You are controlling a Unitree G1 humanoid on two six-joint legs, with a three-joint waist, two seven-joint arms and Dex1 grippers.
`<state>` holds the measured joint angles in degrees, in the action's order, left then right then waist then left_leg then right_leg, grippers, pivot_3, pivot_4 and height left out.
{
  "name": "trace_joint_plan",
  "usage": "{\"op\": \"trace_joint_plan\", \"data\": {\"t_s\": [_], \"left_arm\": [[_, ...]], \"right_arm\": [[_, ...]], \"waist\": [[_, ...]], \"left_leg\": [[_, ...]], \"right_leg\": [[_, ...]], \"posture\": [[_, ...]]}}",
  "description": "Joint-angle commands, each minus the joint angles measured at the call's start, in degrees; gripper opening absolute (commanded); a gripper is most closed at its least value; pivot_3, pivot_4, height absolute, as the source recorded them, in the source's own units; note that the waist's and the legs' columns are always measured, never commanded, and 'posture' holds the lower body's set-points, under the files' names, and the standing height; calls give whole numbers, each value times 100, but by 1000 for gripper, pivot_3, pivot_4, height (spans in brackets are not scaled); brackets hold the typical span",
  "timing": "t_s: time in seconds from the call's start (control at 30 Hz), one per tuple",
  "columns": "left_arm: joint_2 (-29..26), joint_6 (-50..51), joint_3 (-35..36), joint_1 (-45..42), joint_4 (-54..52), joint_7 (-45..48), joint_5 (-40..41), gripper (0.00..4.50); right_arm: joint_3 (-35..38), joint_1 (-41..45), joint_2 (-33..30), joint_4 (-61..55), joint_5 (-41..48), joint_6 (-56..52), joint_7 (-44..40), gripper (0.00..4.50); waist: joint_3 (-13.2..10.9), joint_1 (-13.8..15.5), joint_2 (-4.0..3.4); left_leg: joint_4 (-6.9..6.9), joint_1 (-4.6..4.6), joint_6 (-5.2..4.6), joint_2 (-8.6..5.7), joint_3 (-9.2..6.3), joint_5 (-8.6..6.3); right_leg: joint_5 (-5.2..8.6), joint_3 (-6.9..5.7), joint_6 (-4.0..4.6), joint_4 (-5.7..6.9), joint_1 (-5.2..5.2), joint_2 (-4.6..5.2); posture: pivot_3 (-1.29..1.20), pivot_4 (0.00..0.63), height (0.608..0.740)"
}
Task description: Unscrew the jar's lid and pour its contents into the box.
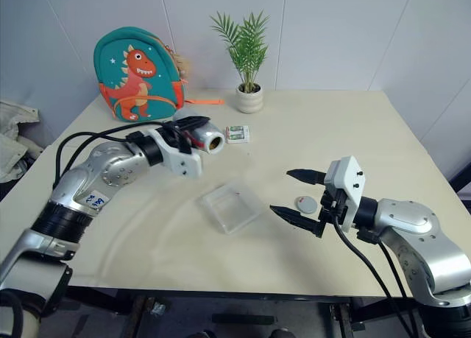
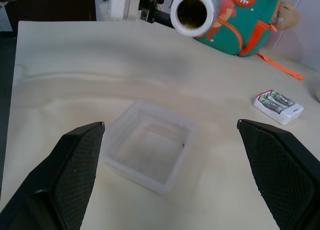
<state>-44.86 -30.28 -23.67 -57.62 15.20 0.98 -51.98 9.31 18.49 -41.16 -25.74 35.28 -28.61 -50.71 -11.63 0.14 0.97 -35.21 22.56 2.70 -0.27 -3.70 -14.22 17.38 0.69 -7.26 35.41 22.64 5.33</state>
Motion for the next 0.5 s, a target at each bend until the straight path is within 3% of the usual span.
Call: {"op": "trace_joint_plan", "data": {"t_s": [0.03,0.27,0.5], "left_arm": [[-14,61,-445,-322,159,-1508,-1561,1970],[105,521,-936,-193,286,-2973,-2770,1970],[113,955,-1053,-22,369,-3252,-3204,1970]], "right_arm": [[6,104,125,-59,7,150,127,4479],[-41,167,385,-94,26,122,378,4479],[-42,57,595,-192,50,94,618,4479]], "waist": [[0,-3,0],[0,-16,0],[0,-12,0]], "left_leg": [[0,0,-1,-1,1,0],[-2,4,-2,0,1,1],[-4,4,-3,0,1,3]], "right_leg": [[1,0,-1,2,0,0],[2,1,-3,18,11,-1],[2,1,-3,28,13,0]], "posture": [[0,150,740],[0,150,740],[0,150,740]]}}
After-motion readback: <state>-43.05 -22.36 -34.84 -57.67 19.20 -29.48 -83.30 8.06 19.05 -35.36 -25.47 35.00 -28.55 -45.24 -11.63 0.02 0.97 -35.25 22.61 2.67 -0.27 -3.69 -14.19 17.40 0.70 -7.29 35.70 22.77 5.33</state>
